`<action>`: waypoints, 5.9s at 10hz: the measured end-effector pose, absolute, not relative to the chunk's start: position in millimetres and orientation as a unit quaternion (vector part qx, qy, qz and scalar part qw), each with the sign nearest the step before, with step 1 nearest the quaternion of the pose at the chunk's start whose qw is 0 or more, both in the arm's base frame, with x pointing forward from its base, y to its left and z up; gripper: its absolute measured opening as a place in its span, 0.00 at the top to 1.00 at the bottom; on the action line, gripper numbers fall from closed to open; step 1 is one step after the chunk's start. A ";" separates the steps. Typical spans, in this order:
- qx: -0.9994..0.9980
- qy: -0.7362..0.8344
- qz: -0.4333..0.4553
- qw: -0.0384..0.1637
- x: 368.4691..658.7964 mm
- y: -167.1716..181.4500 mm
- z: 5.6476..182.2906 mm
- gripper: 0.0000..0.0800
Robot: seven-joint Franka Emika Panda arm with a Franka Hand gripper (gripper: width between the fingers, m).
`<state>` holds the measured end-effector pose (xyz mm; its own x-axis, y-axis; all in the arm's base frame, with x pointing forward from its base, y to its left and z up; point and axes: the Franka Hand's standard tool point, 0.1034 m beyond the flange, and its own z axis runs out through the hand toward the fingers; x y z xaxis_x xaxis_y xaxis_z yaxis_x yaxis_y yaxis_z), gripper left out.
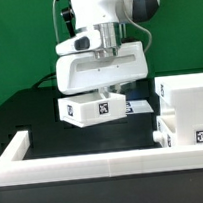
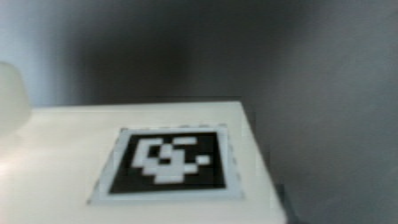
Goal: Assemble drawer
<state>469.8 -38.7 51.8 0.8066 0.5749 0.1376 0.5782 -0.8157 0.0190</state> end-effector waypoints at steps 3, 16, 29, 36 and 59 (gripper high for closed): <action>-0.939 -0.336 -0.066 0.010 466.5 -38.2 48.5 0.95; -0.724 -0.689 -0.025 0.013 528.8 -30.9 57.5 0.95; -0.723 -0.690 -0.026 0.023 536.9 -5.5 56.6 0.95; -0.716 -0.697 -0.031 0.024 542.6 6.9 56.2 0.95; -0.697 -0.717 -0.023 0.010 582.2 -34.9 110.1 0.19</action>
Offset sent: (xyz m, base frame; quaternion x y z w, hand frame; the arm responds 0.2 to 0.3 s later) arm 0.0000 0.0000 0.0000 0.0000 0.0000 -0.1938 0.9810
